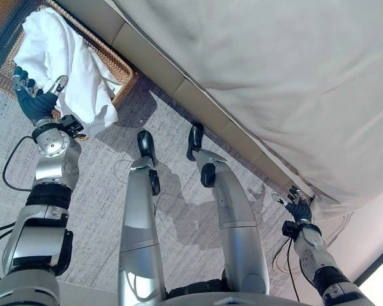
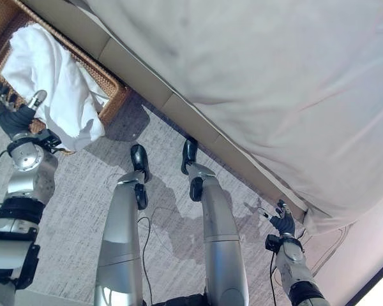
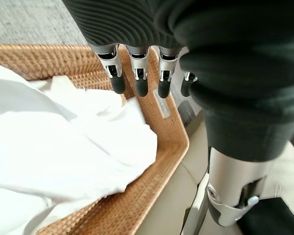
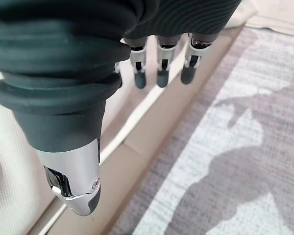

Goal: Pick up clothes into the bucket

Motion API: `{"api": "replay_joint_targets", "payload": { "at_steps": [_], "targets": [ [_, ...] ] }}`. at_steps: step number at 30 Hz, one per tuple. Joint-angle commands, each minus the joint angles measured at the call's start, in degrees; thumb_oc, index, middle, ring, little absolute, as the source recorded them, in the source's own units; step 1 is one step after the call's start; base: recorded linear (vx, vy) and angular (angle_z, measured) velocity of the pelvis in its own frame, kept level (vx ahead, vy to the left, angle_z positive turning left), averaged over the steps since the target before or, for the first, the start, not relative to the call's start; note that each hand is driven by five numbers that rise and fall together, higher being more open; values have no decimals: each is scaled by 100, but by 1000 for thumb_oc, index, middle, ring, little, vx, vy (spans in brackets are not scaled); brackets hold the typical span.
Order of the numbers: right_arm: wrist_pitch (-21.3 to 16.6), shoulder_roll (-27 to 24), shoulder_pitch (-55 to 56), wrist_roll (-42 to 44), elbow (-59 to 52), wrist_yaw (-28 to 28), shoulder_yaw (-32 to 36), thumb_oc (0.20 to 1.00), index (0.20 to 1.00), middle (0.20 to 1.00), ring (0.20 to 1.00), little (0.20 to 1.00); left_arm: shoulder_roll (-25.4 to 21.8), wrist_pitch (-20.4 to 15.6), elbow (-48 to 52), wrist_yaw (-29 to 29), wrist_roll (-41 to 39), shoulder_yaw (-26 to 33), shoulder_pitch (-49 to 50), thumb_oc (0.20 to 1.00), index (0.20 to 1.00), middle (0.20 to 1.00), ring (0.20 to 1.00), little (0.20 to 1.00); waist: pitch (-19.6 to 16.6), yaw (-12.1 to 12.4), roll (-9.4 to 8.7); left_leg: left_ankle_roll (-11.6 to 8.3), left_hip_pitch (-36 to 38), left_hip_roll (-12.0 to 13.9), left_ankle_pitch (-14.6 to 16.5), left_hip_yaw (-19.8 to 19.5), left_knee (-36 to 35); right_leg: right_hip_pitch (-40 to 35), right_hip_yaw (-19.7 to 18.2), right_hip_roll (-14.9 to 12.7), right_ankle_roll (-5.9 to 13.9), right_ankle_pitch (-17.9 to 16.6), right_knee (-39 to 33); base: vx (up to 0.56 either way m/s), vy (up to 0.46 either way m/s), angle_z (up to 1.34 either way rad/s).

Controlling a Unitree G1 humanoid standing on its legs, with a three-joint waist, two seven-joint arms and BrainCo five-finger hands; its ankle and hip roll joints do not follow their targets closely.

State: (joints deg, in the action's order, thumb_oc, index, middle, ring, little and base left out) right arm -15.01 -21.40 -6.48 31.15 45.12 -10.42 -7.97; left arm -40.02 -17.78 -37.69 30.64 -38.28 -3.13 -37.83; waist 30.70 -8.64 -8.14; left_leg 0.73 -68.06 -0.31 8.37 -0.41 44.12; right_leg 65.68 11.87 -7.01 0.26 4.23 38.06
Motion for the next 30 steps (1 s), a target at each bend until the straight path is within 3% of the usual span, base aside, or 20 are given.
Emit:
{"api": "replay_joint_targets", "payload": {
  "at_steps": [1,9,11,15,16,17,18,19,22,24,30],
  "targets": [
    [-120,-268,192,135,-154,-156,-118,1000,1000,1000,1000,1000,44,-240,198,264,-38,416,152,1000,1000,1000,1000,1000,-90,212,-53,-103,479,200,324,-167,-205,-534,-243,-395,619,221,-163,0,0,0],
    [-179,-160,62,91,-215,-239,-100,1000,1000,1000,1000,1000,392,-146,430,315,695,497,774,1000,1000,1000,1000,1000,-90,320,113,-135,1247,172,142,-91,-736,-1170,-274,-382,628,160,-488,-8,-13,3],
    [-265,-70,-146,-52,-167,-331,-21,1000,1000,1000,1000,1000,847,-284,391,-95,845,417,1282,1000,1000,1000,1000,1000,-90,420,320,-154,2095,116,-4,20,-1285,-1878,-354,-362,614,84,-832,-6,34,4],
    [-303,-20,-184,-164,-121,-359,62,1000,1000,1000,1000,1000,1107,-322,262,-461,834,318,1566,1000,1000,1000,1000,1000,-90,439,407,-183,2682,79,-122,53,-1693,-2396,-365,-356,620,32,-1103,1,1,-5],
    [-312,36,-259,-274,-39,-361,128,1000,1000,1000,1000,1000,1413,-348,169,-896,699,209,1817,1000,1000,1000,1000,1000,-91,449,482,-205,3170,47,-461,114,-2189,-2863,-303,-350,582,-210,-1497,28,-16,-5],
    [-309,34,-242,-275,-32,-361,120,1000,1000,1000,1000,1000,1417,-347,160,-900,696,204,1834,1000,1000,1000,1000,1000,-90,456,492,-236,3297,56,-290,70,-2183,-2969,-340,-327,632,-49,-1455,0,0,0],
    [-269,50,-284,-405,110,-281,175,1000,1000,1000,1000,1000,1645,-332,28,-1312,639,108,2037,1000,1000,1000,1000,1000,-91,470,583,-241,3810,42,-584,107,-2638,-3449,-265,-312,600,-261,-1802,78,-34,-3],
    [-262,69,-290,-468,125,-260,189,1000,1000,1000,1000,1000,1756,-301,-45,-1533,696,-33,2170,1000,1000,1000,1000,1000,-112,468,620,-273,4170,51,-656,126,-2888,-3794,-244,-287,620,-296,-2003,53,-30,-2],
    [-208,95,-190,-617,208,-190,243,1000,1000,1000,1000,1000,1938,-195,-213,-1782,818,-136,2446,1000,1000,1000,1000,1000,-290,473,697,-301,4703,58,-754,138,-3300,-4289,-220,-238,638,-347,-2324,126,-40,-2],
    [-123,186,-8,-785,321,-77,273,1000,1000,1000,1000,1000,2113,-77,-478,-2094,1284,-312,2835,1000,1000,1000,1000,1000,-689,481,770,-348,5317,88,-910,168,-3808,-4914,-186,-145,679,-421,-2783,193,-64,1],
    [68,322,319,-1209,678,92,261,1000,1000,1000,1000,1000,2395,134,-1180,-2327,1890,-315,3337,1000,1000,1000,1000,1000,-1341,512,874,-402,6086,128,-918,220,-4158,-5768,-114,-21,683,-411,-3328,127,-45,-1]
  ]
}}
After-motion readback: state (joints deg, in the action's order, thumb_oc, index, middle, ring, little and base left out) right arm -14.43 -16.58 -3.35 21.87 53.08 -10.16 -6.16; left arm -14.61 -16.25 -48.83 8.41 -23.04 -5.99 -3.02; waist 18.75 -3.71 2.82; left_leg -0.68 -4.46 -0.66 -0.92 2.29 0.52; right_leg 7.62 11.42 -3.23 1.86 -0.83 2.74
